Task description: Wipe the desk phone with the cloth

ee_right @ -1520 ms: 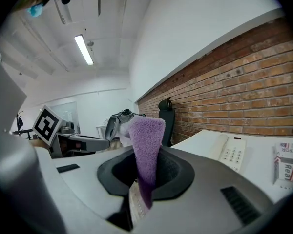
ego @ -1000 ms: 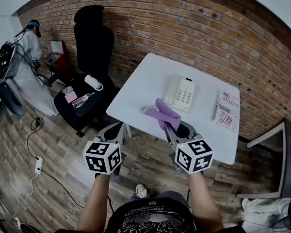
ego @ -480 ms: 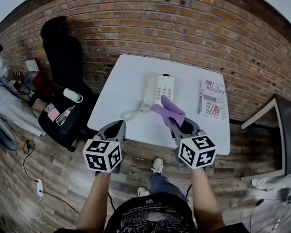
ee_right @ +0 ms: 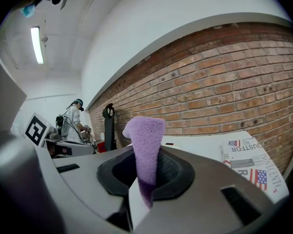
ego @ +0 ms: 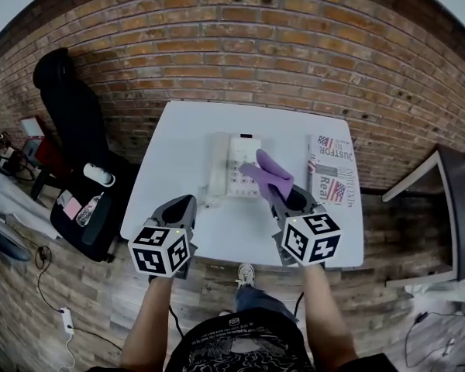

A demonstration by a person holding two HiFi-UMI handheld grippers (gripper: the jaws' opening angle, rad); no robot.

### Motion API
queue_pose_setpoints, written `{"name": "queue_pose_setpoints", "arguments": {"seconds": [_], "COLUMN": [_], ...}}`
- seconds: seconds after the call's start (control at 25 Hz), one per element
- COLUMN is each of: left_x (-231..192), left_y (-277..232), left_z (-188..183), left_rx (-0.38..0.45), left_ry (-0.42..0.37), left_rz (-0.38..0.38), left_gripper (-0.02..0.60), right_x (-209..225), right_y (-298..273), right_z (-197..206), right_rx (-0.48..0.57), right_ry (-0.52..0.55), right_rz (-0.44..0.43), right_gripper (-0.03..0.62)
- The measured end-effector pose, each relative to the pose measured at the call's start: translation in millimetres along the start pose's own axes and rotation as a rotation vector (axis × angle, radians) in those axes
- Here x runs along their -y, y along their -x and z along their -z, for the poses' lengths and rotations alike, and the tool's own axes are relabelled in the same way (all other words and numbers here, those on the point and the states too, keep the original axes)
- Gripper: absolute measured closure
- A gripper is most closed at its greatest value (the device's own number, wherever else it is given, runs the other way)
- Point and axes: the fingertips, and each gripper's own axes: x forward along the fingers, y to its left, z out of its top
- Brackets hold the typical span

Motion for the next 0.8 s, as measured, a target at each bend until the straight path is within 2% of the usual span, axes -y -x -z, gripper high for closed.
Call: {"name": "queue_pose_setpoints", "arguments": {"seconds": [0.52, 0.8], "left_x": [-10, -19], "left_y": [-114, -151], "left_z": [-32, -29], "left_rx": [-0.046, -0.076], "left_ry": [0.01, 0.027], "left_rz": [0.028, -0.013], "left_gripper": [0.575, 0.575], "right_x": [106, 144], "right_y": [-88, -136], "right_z": [-20, 1], "right_rx": [-0.048, -0.113], "right_ry": [-0.009, -0.036], "right_rz": [0.071, 0.102], "right_gripper": [0.546, 0.546]}}
